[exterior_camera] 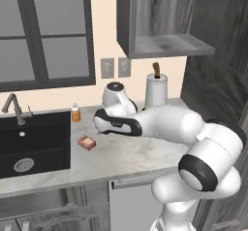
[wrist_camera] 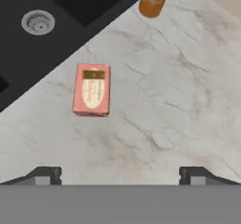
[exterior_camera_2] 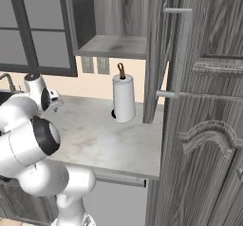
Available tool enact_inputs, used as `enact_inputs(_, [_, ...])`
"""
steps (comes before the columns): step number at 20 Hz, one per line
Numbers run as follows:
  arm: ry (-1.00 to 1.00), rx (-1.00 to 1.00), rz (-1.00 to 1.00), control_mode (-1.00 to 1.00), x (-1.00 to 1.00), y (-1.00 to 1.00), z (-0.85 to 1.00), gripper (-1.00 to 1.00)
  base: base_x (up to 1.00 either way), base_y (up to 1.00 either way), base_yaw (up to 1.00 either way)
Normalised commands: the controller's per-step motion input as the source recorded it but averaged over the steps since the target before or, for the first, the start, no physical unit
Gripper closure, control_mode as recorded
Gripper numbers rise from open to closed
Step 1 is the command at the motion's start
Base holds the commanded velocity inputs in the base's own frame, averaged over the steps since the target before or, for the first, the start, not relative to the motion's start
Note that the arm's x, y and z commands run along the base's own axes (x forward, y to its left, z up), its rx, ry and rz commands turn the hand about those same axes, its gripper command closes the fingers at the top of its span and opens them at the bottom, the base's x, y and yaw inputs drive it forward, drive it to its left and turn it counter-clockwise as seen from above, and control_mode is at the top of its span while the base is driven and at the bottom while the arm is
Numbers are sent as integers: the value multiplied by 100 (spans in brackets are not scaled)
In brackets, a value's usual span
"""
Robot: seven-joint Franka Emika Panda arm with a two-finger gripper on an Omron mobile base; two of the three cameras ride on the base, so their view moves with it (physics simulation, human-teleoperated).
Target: Locate and retrieve the bar soap and soap dispenser from the cabinet. Place them next to the sink.
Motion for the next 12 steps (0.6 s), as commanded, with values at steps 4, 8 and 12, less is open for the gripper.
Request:
enact_inputs(4, [0,2,-9,-100,-13,-62,23,-100,0,0,0])
enact_inputs(8, [0,0,-12,-100,-27,-59,3,-100,0,0,0])
enact_inputs(12, [0,0,-14,-100,-28,-60,3,-100,0,0,0])
